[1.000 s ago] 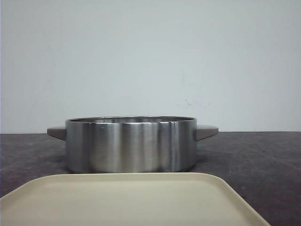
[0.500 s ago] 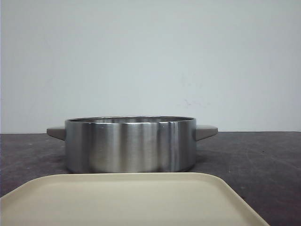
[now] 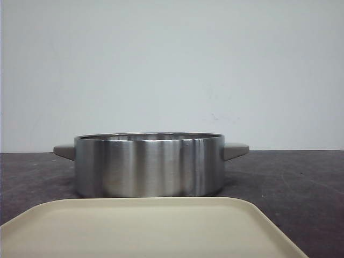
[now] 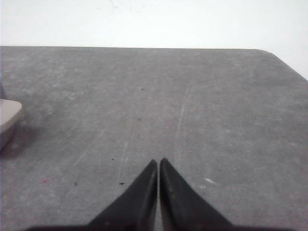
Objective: Steam buns
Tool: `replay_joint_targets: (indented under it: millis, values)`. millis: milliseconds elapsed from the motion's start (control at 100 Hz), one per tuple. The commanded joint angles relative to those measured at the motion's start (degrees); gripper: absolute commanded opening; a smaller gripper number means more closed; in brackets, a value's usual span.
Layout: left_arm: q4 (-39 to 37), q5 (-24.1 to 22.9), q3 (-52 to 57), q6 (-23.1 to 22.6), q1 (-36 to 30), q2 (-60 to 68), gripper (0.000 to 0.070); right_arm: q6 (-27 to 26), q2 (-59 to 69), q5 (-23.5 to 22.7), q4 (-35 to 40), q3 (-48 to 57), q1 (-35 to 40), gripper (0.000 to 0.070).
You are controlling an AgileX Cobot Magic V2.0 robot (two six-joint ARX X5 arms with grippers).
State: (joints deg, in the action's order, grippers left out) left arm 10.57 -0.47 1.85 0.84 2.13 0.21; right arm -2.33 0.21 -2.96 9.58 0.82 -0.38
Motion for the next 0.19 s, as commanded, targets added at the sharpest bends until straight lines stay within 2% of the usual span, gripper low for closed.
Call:
replay_joint_targets:
  millis: [0,180]
  values:
    - [0.2,0.2,-1.0,0.2,0.1,0.0,0.0000,0.4,0.0,0.0,-0.5,-0.2,0.0,0.0006]
    - [0.2,0.2,-1.0,0.2,0.1,0.0,0.0000,0.4,0.0,0.0,-0.5,-0.2,0.0,0.0007]
